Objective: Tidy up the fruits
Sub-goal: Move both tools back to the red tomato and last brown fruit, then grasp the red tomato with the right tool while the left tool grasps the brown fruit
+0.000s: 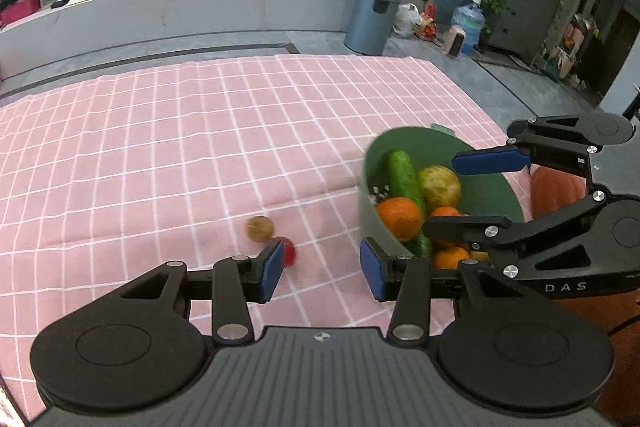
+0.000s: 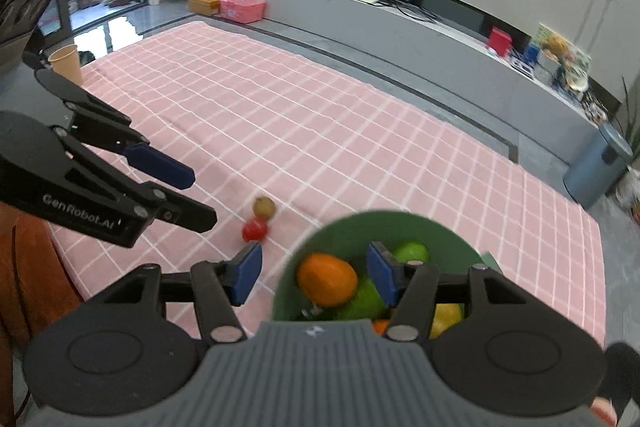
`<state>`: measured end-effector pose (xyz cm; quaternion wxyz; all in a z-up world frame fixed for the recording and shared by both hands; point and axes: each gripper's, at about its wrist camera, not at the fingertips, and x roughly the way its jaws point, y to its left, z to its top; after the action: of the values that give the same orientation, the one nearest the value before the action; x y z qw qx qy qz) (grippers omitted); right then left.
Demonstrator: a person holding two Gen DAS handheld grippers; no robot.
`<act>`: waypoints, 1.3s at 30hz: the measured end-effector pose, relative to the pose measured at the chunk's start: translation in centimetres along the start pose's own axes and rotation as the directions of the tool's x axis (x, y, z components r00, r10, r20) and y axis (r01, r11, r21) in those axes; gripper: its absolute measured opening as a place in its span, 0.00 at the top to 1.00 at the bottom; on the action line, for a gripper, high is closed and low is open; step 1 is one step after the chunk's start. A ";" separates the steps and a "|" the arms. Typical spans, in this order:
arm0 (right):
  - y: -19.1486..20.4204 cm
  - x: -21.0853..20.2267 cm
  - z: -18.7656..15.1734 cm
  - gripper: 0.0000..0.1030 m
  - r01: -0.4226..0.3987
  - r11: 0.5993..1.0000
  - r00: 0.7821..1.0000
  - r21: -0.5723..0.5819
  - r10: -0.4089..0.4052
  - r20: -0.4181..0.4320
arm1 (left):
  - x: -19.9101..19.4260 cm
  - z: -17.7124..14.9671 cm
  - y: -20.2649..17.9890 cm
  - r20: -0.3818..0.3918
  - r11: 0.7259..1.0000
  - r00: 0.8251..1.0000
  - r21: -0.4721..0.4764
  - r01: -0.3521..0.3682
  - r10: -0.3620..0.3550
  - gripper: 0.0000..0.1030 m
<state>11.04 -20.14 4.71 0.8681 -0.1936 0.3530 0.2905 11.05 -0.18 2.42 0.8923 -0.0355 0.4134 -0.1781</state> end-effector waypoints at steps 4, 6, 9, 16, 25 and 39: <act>1.0 1.2 1.2 0.47 -0.018 0.999 1.000 -0.042 0.018 0.001 | -0.1 -0.2 1.9 0.013 0.999 1.000 -0.037 0.006 -0.005 0.49; 1.5 2.1 1.8 0.51 -0.026 0.998 1.000 -0.062 0.025 -0.010 | 0.1 -0.4 2.7 0.013 0.998 1.000 -0.058 0.005 -0.005 0.49; 2.2 3.5 2.3 0.56 -0.041 0.995 0.999 -0.089 0.039 -0.028 | 0.2 -0.8 3.8 0.010 0.996 1.000 -0.087 -0.005 0.006 0.49; 3.3 7.8 3.0 0.72 -0.089 0.986 0.992 -0.142 0.076 -0.097 | 1.4 -1.8 6.3 -0.002 0.992 1.000 -0.126 -0.011 0.011 0.51; 4.5 12.3 3.2 0.72 -0.150 0.978 0.974 -0.148 0.120 -0.194 | 2.9 -2.4 7.5 -0.024 0.990 1.000 -0.140 0.002 -0.006 0.54; 4.7 16.1 3.1 0.72 -0.166 0.982 0.950 -0.089 0.135 -0.282 | 5.1 -2.3 8.2 -0.086 0.992 0.996 -0.127 -0.027 0.017 0.54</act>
<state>18.95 -8.98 -5.45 0.7738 -0.2526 0.4668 0.3457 14.69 5.88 -4.52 0.8717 -0.0804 0.4619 -0.1427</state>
